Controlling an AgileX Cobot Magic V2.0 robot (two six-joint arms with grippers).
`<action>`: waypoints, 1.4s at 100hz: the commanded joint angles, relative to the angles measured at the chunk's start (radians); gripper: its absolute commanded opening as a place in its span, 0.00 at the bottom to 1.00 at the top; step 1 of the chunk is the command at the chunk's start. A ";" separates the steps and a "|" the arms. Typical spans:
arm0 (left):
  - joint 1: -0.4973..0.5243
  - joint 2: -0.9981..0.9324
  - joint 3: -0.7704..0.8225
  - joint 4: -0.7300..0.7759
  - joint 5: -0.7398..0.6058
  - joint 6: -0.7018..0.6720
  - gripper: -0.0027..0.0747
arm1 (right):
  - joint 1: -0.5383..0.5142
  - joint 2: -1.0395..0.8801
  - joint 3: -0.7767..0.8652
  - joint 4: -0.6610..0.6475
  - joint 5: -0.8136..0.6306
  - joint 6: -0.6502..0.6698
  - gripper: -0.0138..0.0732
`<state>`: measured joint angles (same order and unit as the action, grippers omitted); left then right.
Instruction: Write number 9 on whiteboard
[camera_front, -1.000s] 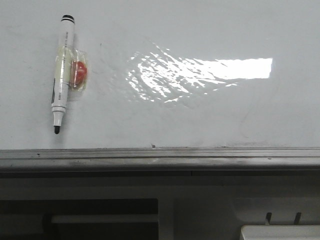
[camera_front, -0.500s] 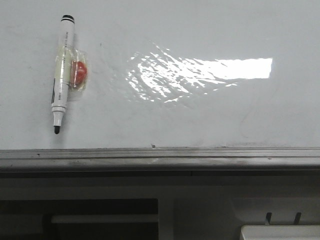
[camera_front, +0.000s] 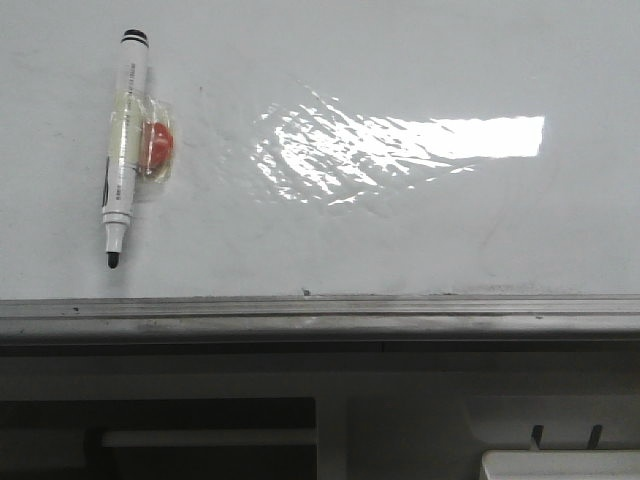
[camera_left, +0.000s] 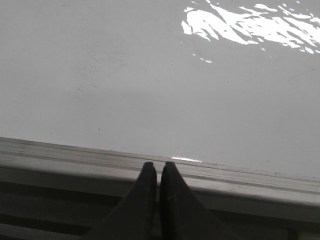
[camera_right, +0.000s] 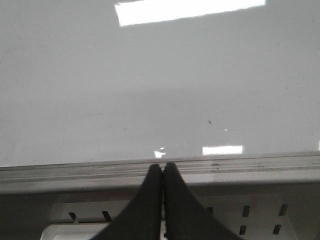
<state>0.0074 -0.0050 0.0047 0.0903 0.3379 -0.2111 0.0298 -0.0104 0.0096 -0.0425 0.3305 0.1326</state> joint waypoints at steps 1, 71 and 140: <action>0.001 -0.027 0.040 0.011 -0.104 -0.007 0.01 | -0.006 -0.016 0.027 0.004 -0.067 -0.005 0.07; 0.001 -0.027 0.040 -0.019 -0.284 -0.007 0.01 | -0.006 -0.014 0.027 -0.010 -0.267 -0.005 0.07; 0.001 -0.023 -0.035 -0.104 -0.276 -0.007 0.01 | -0.006 0.019 -0.039 0.190 -0.233 -0.005 0.07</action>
<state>0.0074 -0.0050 0.0047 0.0170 0.1217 -0.2111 0.0298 -0.0104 0.0096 0.0992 0.1733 0.1328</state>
